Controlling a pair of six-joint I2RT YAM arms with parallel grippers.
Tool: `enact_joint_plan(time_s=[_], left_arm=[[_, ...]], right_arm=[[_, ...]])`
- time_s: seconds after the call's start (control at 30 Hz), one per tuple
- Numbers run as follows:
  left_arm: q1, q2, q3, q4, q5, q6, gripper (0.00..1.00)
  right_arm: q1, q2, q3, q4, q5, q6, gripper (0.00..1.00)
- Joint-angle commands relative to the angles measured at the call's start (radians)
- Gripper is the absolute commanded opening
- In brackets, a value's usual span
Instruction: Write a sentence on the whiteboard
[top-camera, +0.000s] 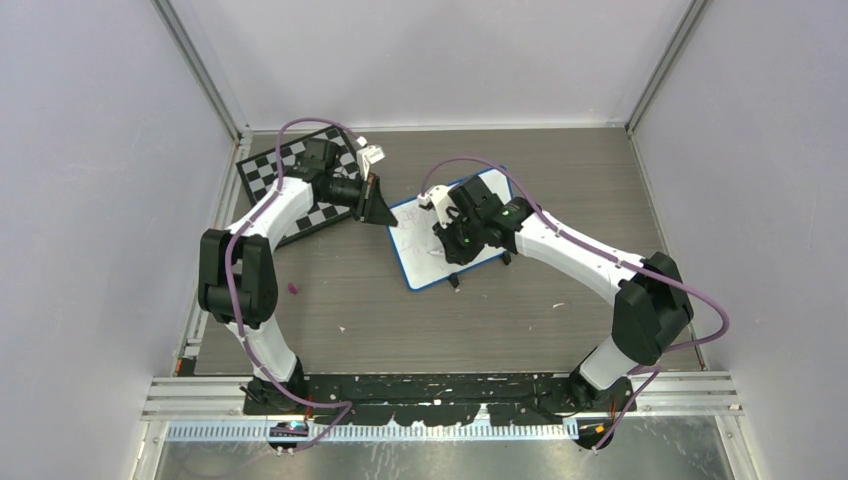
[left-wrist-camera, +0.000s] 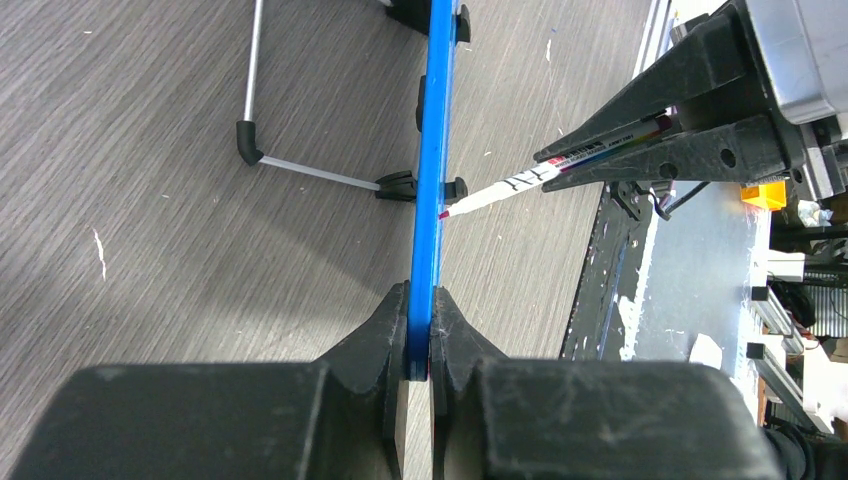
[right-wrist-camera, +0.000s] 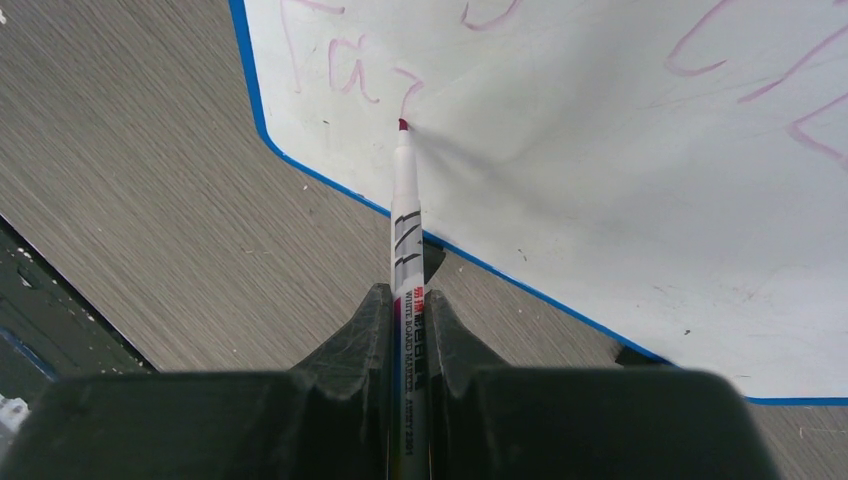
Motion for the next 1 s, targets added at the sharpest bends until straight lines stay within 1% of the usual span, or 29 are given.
enact_joint_plan(time_s=[0.0, 0.2, 0.47, 0.97], left_arm=[[-0.010, 0.001, -0.002, 0.002, -0.029, 0.023, 0.00], [-0.010, 0.001, -0.002, 0.000, -0.028, 0.024, 0.00], [-0.010, -0.002, -0.003, 0.000, -0.026, 0.025, 0.00], [-0.011, -0.005, -0.003, -0.004, -0.029, 0.029, 0.00]], right_arm=[[0.000, -0.003, -0.016, 0.025, 0.033, -0.010, 0.00], [-0.001, -0.030, 0.040, -0.003, 0.050, -0.029, 0.00], [-0.002, -0.053, 0.099, -0.003, 0.009, -0.013, 0.00], [-0.003, 0.020, 0.107, 0.031, 0.031, -0.019, 0.00]])
